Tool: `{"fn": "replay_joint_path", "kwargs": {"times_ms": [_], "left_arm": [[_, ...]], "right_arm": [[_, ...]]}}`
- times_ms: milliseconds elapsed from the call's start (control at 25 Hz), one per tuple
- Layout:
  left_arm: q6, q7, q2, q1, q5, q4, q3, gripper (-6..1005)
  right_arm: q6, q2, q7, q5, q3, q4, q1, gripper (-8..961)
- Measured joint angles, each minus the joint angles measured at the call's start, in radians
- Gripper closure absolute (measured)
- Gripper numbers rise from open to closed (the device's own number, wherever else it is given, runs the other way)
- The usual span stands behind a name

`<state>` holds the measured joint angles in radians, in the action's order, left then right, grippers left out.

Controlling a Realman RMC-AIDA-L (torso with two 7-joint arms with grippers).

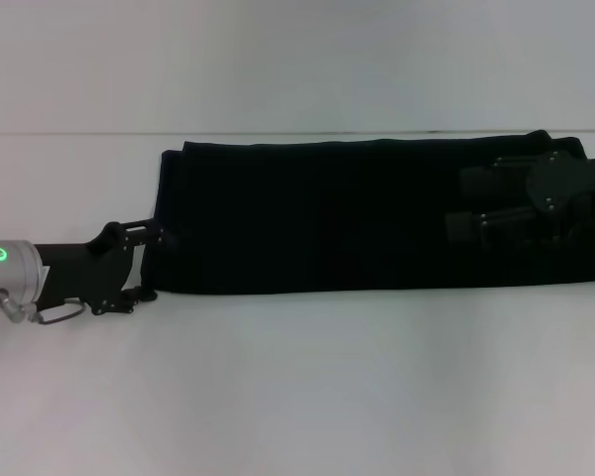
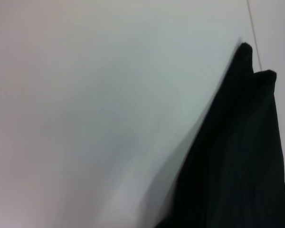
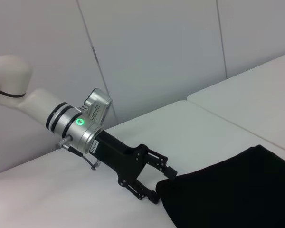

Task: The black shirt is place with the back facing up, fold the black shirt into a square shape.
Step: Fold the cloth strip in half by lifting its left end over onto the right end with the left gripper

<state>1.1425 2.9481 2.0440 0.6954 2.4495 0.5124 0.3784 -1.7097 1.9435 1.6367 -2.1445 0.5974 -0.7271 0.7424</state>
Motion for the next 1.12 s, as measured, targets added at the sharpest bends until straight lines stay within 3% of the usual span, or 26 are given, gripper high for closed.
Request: {"fn": "replay_joint_path", "kwargs": {"times_ms": [1120], "left_arm": [[-0.025,-0.035,-0.005,0.020,-0.001,0.007,0.004,168]], "right_arm": [[-0.008,0.000,0.000,0.000,-0.002,0.000,-0.001,55]]}}
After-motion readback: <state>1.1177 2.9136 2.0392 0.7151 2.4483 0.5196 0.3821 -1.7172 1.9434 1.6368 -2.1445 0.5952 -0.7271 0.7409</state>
